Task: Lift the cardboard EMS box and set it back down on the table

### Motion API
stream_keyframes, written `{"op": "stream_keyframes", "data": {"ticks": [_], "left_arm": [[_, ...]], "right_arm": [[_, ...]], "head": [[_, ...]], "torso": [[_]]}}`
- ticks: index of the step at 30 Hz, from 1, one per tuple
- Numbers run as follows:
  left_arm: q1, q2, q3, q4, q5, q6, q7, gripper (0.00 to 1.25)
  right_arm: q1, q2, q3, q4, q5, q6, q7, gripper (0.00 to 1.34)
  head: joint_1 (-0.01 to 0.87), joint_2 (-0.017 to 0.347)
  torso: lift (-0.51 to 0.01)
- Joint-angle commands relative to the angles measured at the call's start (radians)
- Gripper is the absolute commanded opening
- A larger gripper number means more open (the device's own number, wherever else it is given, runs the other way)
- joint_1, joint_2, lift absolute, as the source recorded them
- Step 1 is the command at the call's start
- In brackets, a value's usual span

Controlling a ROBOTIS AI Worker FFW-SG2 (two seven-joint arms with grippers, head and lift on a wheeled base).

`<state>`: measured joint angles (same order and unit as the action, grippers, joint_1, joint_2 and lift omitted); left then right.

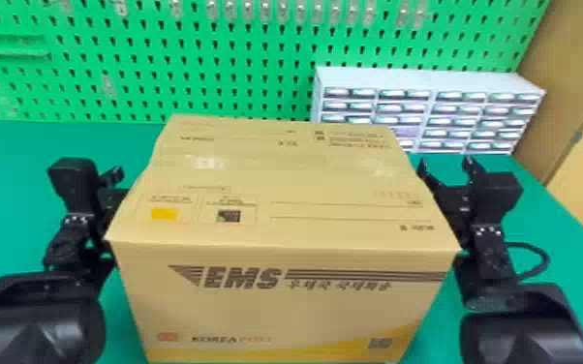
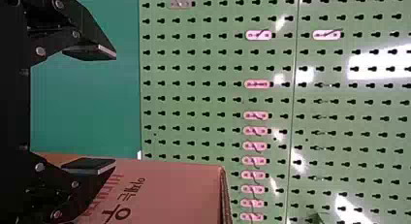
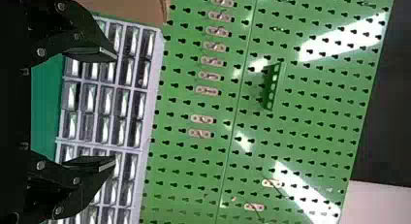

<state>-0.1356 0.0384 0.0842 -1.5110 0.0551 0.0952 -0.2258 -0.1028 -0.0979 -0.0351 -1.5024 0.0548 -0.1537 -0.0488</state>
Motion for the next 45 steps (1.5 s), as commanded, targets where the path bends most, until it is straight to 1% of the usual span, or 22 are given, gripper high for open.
{"op": "stream_keyframes", "data": {"ticks": [1, 6, 13, 16, 20, 25, 29, 34, 40, 45], "left_arm": [[0.007, 0.000, 0.016, 0.000, -0.008, 0.001, 0.000, 0.79], [0.010, 0.000, 0.045, 0.000, -0.011, 0.000, 0.000, 0.79], [0.004, 0.000, 0.094, -0.011, -0.024, 0.000, 0.000, 0.79], [0.002, 0.000, 0.132, -0.020, -0.026, 0.000, 0.000, 0.79], [0.004, 0.000, 0.180, -0.040, -0.034, 0.000, 0.000, 0.79], [0.019, 0.000, 0.210, -0.054, -0.026, 0.000, 0.000, 0.79], [0.033, 0.000, 0.212, -0.055, -0.023, 0.000, 0.000, 0.79], [0.041, 0.000, 0.209, -0.055, -0.017, 0.000, 0.000, 0.79], [0.044, 0.000, 0.193, -0.057, -0.017, 0.000, 0.000, 0.79], [0.044, 0.000, 0.180, -0.057, -0.015, 0.001, 0.000, 0.79]], "right_arm": [[0.009, 0.000, -0.011, 0.005, -0.006, 0.003, 0.000, 0.83], [0.021, 0.004, -0.037, 0.002, -0.030, 0.002, 0.000, 0.83], [0.037, 0.004, -0.081, -0.025, -0.032, 0.002, 0.000, 0.84], [0.043, 0.004, -0.108, -0.038, -0.030, 0.002, 0.000, 0.84], [0.063, 0.011, -0.161, -0.071, -0.027, 0.002, 0.000, 0.84], [0.100, 0.009, -0.215, -0.104, -0.027, 0.013, 0.000, 0.84], [0.129, 0.004, -0.247, -0.113, -0.038, 0.025, 0.000, 0.83], [0.143, 0.007, -0.262, -0.121, -0.046, 0.026, 0.000, 0.83], [0.138, 0.020, -0.255, -0.125, -0.041, 0.026, 0.000, 0.83], [0.129, 0.020, -0.239, -0.127, -0.038, 0.026, 0.000, 0.83]], "head": [[0.678, -0.014], [0.678, -0.014], [0.678, -0.014], [0.678, -0.014], [0.678, -0.014], [0.678, -0.014], [0.678, -0.014], [0.678, -0.014], [0.678, -0.014], [0.678, -0.014]], "torso": [[-0.092], [-0.092], [-0.092], [-0.092], [-0.092], [-0.092], [-0.092], [-0.092], [-0.092], [-0.092]]}}
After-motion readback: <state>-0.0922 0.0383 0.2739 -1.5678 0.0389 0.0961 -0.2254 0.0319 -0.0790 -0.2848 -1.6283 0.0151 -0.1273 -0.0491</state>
